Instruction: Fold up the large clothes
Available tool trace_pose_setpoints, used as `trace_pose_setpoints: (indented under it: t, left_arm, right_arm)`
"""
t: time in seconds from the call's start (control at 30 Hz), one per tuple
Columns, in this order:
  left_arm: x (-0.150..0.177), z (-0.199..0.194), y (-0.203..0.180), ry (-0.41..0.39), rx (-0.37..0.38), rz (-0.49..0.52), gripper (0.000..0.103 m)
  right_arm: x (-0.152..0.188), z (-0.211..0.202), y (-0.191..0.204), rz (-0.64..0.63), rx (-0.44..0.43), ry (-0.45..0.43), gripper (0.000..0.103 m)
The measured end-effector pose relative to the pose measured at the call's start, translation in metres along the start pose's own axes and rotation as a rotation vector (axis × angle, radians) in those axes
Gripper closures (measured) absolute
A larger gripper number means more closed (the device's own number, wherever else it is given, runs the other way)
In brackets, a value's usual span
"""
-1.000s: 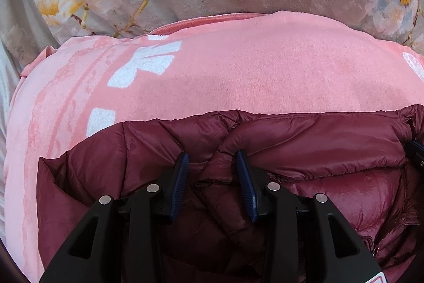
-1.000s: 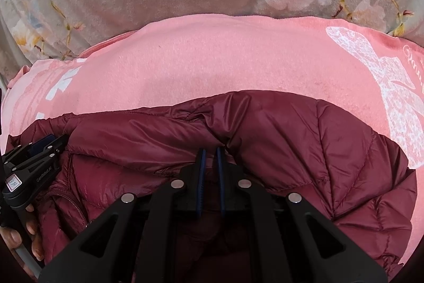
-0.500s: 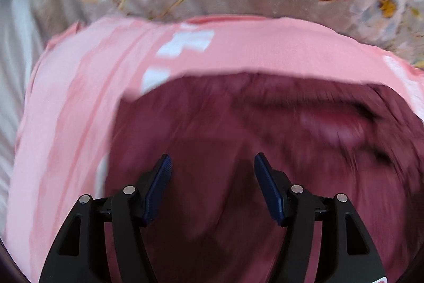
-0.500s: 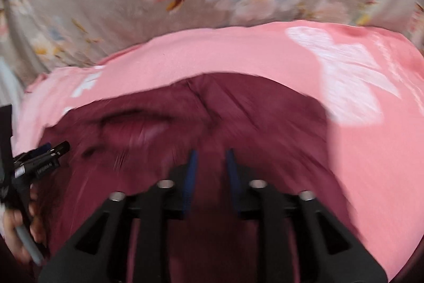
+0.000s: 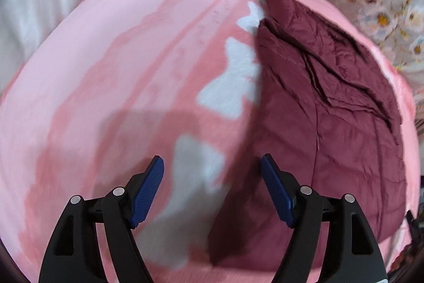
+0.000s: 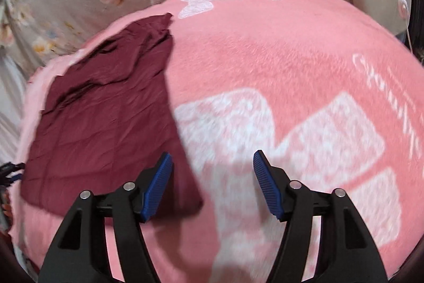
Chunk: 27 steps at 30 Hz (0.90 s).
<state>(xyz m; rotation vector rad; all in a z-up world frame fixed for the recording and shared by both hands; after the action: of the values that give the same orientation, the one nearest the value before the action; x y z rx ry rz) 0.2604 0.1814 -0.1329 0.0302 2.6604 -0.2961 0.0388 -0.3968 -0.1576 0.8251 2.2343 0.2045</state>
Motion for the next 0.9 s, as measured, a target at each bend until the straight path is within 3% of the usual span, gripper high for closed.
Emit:
trace_pose_setpoints:
  t: [0.1, 0.17, 0.33, 0.43, 0.47, 0.53, 0.6, 0.67, 0.9]
  left_arm:
    - [0.018, -0.003, -0.004, 0.002, 0.074, -0.022, 0.03]
    - [0.023, -0.001, -0.009, -0.013, 0.072, -0.025, 0.03]
    - [0.031, 0.002, -0.027, -0.056, 0.002, 0.059, 0.029]
    - [0.036, 0.0, -0.032, -0.061, 0.02, 0.043, 0.03]
    - [0.037, 0.0, -0.035, -0.055, 0.03, 0.04, 0.032]
    - [0.039, -0.002, -0.039, -0.049, 0.054, 0.04, 0.052]
    - [0.041, -0.005, -0.046, -0.044, 0.073, 0.052, 0.085]
    - [0.041, -0.012, -0.05, -0.057, 0.075, 0.068, 0.096]
    - [0.043, -0.068, -0.055, -0.156, 0.138, 0.083, 0.1]
  right_arm:
    - [0.008, 0.002, 0.006, 0.107, -0.132, 0.001, 0.031]
    - [0.011, 0.011, 0.011, 0.154, -0.17, 0.016, 0.031]
    - [0.018, 0.024, 0.029, 0.09, -0.079, -0.021, 0.029]
    - [0.021, 0.025, 0.035, 0.065, -0.07, -0.027, 0.03]
    - [0.021, 0.026, 0.036, 0.069, -0.084, -0.024, 0.037]
    - [0.023, 0.026, 0.037, 0.088, -0.113, -0.016, 0.049]
    - [0.025, 0.025, 0.035, 0.099, -0.13, -0.007, 0.08]
    - [0.026, 0.02, 0.034, 0.114, -0.15, -0.022, 0.093]
    - [0.021, -0.046, 0.054, 0.011, -0.179, -0.153, 0.1]
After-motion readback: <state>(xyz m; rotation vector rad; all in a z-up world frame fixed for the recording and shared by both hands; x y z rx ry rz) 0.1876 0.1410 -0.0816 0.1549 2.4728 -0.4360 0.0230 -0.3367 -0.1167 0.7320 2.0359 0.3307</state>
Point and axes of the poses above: each gripper's, at about its wrist camera, not at the fingertips, and z roughly the way its jaws point, y to its left, x to its underside, the point moved 8 cm from there along z, roughly the way its jaws point, and after that the axes turned 3 degrees about z, right-handed, at the moved point
